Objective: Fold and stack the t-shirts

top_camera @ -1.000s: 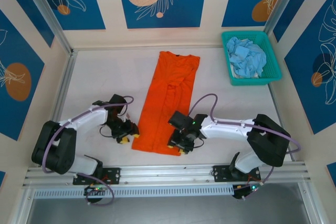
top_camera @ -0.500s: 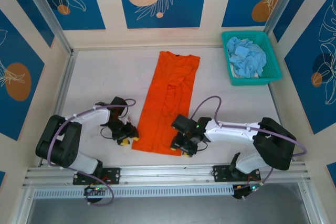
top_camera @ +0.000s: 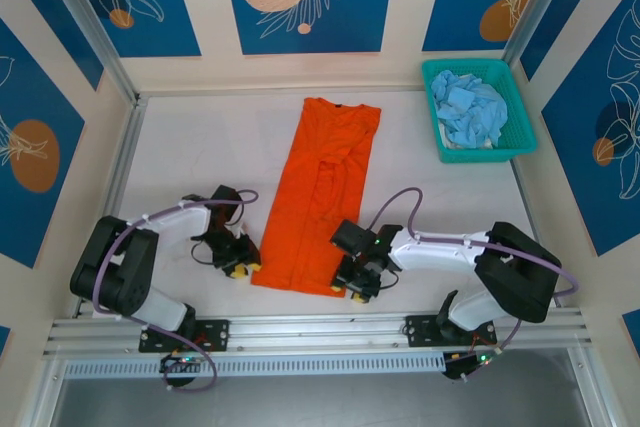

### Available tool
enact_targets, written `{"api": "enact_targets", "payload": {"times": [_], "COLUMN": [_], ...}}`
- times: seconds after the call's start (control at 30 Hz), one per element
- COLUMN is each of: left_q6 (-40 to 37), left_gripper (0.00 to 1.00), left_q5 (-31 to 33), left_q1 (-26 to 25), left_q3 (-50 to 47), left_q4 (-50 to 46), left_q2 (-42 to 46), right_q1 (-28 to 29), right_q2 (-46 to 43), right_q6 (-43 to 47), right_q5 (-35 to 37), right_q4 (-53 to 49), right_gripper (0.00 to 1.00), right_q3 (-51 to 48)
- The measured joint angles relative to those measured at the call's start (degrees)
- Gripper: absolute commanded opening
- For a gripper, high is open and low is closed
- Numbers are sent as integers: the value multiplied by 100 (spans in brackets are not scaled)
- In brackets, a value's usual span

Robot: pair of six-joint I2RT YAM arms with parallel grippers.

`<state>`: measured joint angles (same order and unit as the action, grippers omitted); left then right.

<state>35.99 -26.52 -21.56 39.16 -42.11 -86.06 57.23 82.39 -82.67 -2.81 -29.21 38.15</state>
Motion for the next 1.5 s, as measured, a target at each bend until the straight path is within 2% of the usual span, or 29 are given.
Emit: {"api": "enact_targets", "payload": {"times": [0.1, 0.27, 0.43, 0.63, 0.83, 0.97, 1.13, 1.23, 1.5], "left_q6": [7, 26, -24, -52, -50, -33, 2, 13, 7], "left_gripper": [30, 42, 43, 37, 38, 30, 9, 0, 0], "left_q5": [28, 103, 195, 330, 483, 584, 667, 566, 496], "left_q1": [-20, -144, -310, -590, -776, -896, -957, -1084, -1226], "left_q3": [22, 98, 173, 90, 81, 57, 39, 31, 31], "left_q4": [-28, -52, -85, -4, 20, 46, 37, 92, 116], "left_q2": [-28, -48, -44, 127, 190, 251, 251, 249, 260], "right_q1": [-2, -15, 13, 125, 192, 190, 190, 190, 208], "right_q2": [31, 35, 83, 83, 85, 83, 83, 72, -138], "right_q6": [-9, 20, 90, 131, 127, 127, 107, 90, 105], "right_q5": [2, 2, 4, 72, 103, 164, 243, 245, 372], "right_q4": [-122, -160, -144, -4, 199, 179, 151, 105, -192], "right_gripper": [29, 32, 39, 38, 34, 26, 15, 2, 0], "right_q3": [22, 46, 131, 140, 140, 140, 140, 151, 122]}}
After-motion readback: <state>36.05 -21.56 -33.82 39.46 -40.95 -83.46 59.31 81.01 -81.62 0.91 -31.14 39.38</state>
